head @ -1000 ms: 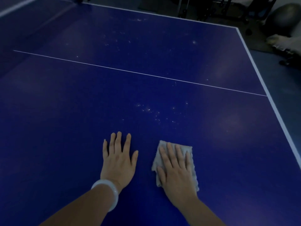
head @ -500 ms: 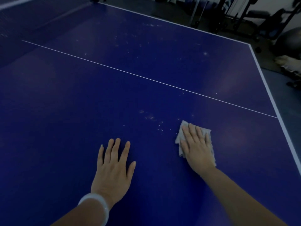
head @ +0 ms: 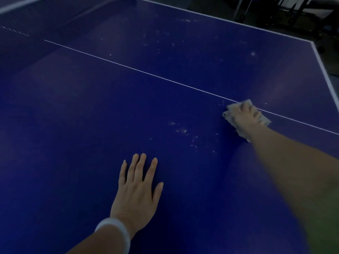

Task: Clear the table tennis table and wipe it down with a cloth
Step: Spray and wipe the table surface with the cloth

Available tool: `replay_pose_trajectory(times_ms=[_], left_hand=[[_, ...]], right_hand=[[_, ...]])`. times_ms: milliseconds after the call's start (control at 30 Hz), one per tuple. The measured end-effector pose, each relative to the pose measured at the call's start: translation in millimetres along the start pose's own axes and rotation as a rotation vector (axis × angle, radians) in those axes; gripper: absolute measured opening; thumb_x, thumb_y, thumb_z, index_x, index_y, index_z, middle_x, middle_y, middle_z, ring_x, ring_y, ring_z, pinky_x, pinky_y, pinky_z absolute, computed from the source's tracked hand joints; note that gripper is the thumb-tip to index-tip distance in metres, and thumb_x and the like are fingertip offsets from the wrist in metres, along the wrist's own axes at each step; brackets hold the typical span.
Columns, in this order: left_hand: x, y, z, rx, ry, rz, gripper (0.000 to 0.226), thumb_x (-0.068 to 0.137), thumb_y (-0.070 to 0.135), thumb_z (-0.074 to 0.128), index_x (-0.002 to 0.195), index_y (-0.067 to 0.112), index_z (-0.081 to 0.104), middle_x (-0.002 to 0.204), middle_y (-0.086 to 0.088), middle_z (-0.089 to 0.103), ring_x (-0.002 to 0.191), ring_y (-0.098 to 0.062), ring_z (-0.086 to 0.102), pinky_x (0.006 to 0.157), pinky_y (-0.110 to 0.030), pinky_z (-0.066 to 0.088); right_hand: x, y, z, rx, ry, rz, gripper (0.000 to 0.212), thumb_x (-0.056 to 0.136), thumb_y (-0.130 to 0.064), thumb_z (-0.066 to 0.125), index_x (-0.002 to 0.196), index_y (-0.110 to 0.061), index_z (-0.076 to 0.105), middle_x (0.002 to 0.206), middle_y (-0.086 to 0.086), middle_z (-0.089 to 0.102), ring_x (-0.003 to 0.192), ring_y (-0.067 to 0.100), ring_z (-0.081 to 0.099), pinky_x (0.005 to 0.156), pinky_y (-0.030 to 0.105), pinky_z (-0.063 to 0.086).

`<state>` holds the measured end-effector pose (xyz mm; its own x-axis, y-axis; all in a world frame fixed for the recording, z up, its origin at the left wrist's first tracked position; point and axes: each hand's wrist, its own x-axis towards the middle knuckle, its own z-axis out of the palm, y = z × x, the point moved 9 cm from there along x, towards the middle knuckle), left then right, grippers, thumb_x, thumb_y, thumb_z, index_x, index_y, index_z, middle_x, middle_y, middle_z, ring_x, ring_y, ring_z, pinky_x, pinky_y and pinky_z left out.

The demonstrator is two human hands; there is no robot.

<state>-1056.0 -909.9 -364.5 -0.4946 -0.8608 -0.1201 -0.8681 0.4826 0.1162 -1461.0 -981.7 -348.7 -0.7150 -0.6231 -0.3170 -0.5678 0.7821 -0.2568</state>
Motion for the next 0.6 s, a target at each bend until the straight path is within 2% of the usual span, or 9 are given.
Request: replay_pose_trajectory(times_ms=[100,133,233,300,333,400,433,533,600], left_hand=[[0.6,0.3,1.2,0.004,-0.003,0.002,0.067,0.096,0.056,0.010,0.154,0.023,0.018,0.160,-0.011,0.017,0.150,-0.025,0.006,0.121,-0.051,0.010],[0.7,-0.3,1.8,0.000,-0.003,0.003,0.067,0.096,0.057,0.009,0.155,0.023,0.016,0.161,-0.011,0.015,0.150,-0.024,0.003,0.121,-0.051,0.008],[1.2,-2.4,2.4,0.007,-0.001,-0.004,0.069,0.095,0.058,0.002,0.155,0.025,0.006,0.162,-0.009,0.007,0.150,-0.022,-0.005,0.122,-0.048,0.000],[1.7,-2.5,1.5,0.011,0.001,-0.007,0.069,0.094,0.058,0.000,0.155,0.026,0.005,0.162,-0.009,0.008,0.150,-0.023,-0.004,0.122,-0.048,0.000],[1.8,-2.7,1.8,0.007,0.000,-0.007,0.069,0.094,0.058,0.001,0.155,0.025,0.006,0.162,-0.009,0.009,0.150,-0.023,-0.003,0.122,-0.048,0.001],[2.2,-3.5,2.2,-0.007,-0.001,-0.007,0.068,0.095,0.057,0.006,0.155,0.024,0.012,0.161,-0.010,0.015,0.150,-0.025,0.003,0.122,-0.050,0.005],[2.6,-3.3,2.2,-0.009,0.000,-0.005,0.068,0.096,0.057,0.008,0.154,0.023,0.015,0.160,-0.011,0.018,0.150,-0.025,0.006,0.121,-0.050,0.007],[2.9,-3.5,1.4,-0.014,0.012,0.002,0.067,0.097,0.055,0.012,0.153,0.022,0.022,0.159,-0.012,0.023,0.149,-0.027,0.013,0.121,-0.052,0.012],[2.6,-3.2,1.3,-0.021,0.015,0.004,0.067,0.097,0.056,0.013,0.153,0.022,0.022,0.159,-0.012,0.022,0.149,-0.027,0.012,0.121,-0.052,0.011]], right_hand=[[-1.4,-65.8,11.9,-0.196,-0.019,-0.194,0.063,0.092,-0.054,0.031,0.148,-0.026,0.022,0.153,0.011,0.024,0.139,0.038,0.027,0.108,0.061,0.025],[-9.8,-89.9,21.4,-0.271,-0.025,-0.294,0.064,0.092,-0.055,0.034,0.148,-0.026,0.022,0.151,0.010,0.025,0.138,0.038,0.028,0.108,0.062,0.026],[-52.7,-139.4,68.6,-0.368,-0.119,-0.626,0.064,0.101,-0.049,0.026,0.155,-0.030,-0.003,0.163,0.003,-0.006,0.149,0.032,-0.004,0.115,0.061,0.001],[-70.4,-134.9,75.8,-0.327,-0.129,-0.768,0.060,0.102,-0.051,0.020,0.155,-0.035,-0.003,0.164,-0.002,-0.008,0.150,0.025,-0.008,0.115,0.058,-0.007],[-70.0,-121.2,71.2,-0.331,-0.119,-0.781,0.058,0.102,-0.052,0.019,0.154,-0.036,0.000,0.163,-0.004,-0.006,0.150,0.024,-0.006,0.115,0.059,-0.005],[-52.8,-78.9,53.3,-0.388,-0.034,-0.707,0.056,0.099,-0.050,0.017,0.152,-0.034,0.011,0.162,-0.001,0.000,0.149,0.026,0.000,0.113,0.065,0.009],[-40.8,-49.5,41.8,-0.406,0.023,-0.601,0.057,0.097,-0.049,0.016,0.152,-0.032,0.013,0.162,0.002,0.002,0.148,0.028,0.002,0.111,0.066,0.014],[-39.7,33.7,18.2,-0.160,0.143,-0.172,0.058,0.100,-0.050,0.016,0.154,-0.032,0.003,0.163,0.004,0.004,0.150,0.029,0.000,0.115,0.064,0.005],[-66.6,33.3,26.5,-0.129,0.199,-0.115,0.060,0.101,-0.051,0.014,0.155,-0.028,0.002,0.163,0.007,0.006,0.150,0.030,0.001,0.116,0.063,0.002]])
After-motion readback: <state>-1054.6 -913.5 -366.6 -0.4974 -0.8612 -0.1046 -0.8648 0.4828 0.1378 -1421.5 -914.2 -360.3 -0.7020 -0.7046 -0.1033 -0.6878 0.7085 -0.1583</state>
